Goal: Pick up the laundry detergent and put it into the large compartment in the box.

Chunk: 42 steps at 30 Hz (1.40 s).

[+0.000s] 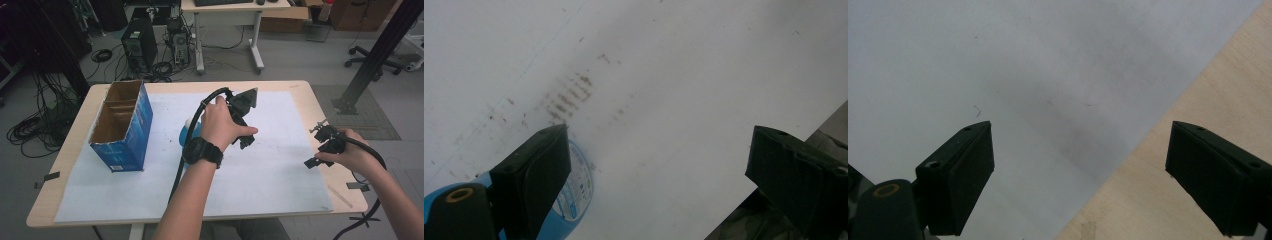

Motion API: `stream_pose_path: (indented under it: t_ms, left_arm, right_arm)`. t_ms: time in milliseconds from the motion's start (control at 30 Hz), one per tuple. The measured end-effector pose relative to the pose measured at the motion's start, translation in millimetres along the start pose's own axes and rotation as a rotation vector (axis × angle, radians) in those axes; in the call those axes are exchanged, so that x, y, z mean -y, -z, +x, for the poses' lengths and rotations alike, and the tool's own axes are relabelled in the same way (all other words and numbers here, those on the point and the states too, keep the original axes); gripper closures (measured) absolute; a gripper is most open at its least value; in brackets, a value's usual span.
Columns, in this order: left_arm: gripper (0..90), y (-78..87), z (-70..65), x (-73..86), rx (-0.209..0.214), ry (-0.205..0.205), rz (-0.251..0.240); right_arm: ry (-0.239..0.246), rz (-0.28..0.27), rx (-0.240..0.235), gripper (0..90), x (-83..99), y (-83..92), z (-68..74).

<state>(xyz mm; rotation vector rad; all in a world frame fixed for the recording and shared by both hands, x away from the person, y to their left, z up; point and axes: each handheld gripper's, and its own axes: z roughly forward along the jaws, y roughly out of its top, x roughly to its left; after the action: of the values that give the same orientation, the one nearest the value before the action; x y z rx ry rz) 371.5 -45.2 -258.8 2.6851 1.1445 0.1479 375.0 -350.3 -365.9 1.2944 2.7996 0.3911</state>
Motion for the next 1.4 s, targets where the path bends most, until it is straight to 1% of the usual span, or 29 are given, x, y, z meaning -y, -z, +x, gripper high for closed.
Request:
stream_pose_path:
  t_ms: [367, 633, 767, 867, 1067, 1400]
  left_arm:
    - [10.9, 1.1, -2.4, -0.2, 0.004, -0.012, 0.001]
    - [10.9, 6.9, -0.5, -0.3, 0.008, -0.013, -0.007]
    - [10.8, 10.1, 0.2, 0.3, 0.006, -0.013, -0.018]
    - [10.8, 15.0, 0.3, 0.5, 0.007, -0.020, -0.027]
    - [10.3, 24.9, 1.9, -1.8, 0.000, -0.010, -0.045]
    - [10.2, 37.9, 2.3, -7.4, -0.020, -0.005, -0.048]
  right_arm:
    - [0.002, -0.001, 0.003, 12.2, 1.5, 5.1, 3.6]
    - [0.004, -0.001, 0.002, 12.2, -1.5, 6.8, 5.3]
    - [0.006, 0.000, -0.001, 12.2, -2.3, 5.9, 6.2]
    - [0.012, 0.001, -0.006, 12.2, -3.8, 3.6, 7.7]
    - [0.015, 0.002, -0.008, 12.2, -4.6, 2.7, 7.6]
    - [0.011, 0.001, -0.006, 12.2, -5.9, 4.4, 6.2]
